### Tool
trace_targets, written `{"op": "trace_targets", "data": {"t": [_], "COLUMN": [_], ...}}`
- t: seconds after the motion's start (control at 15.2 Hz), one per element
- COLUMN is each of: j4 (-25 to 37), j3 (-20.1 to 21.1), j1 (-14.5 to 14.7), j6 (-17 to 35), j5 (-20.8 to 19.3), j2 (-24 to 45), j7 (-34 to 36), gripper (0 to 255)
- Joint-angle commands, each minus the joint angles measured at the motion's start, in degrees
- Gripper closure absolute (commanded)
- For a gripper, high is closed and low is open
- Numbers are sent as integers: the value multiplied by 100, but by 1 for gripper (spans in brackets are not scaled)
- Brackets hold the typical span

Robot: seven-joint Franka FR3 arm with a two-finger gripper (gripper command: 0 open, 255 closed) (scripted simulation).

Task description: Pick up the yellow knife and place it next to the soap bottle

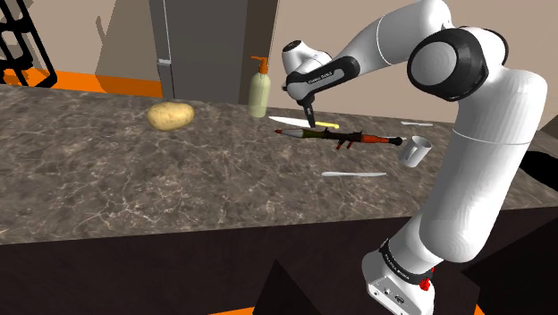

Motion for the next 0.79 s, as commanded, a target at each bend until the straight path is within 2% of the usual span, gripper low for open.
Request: {"op": "trace_targets", "data": {"t": [0.0, 0.26, 0.53, 0.73], "j4": [0, 0, 425, 424], "j3": [0, 0, 100, 101], "j1": [0, 0, 171, 171], "j6": [0, 0, -646, -646], "j5": [0, 0, 116, 116], "j2": [0, 0, -169, -169], "j7": [0, 0, -73, -73], "gripper": [0, 0, 0, 0]}}
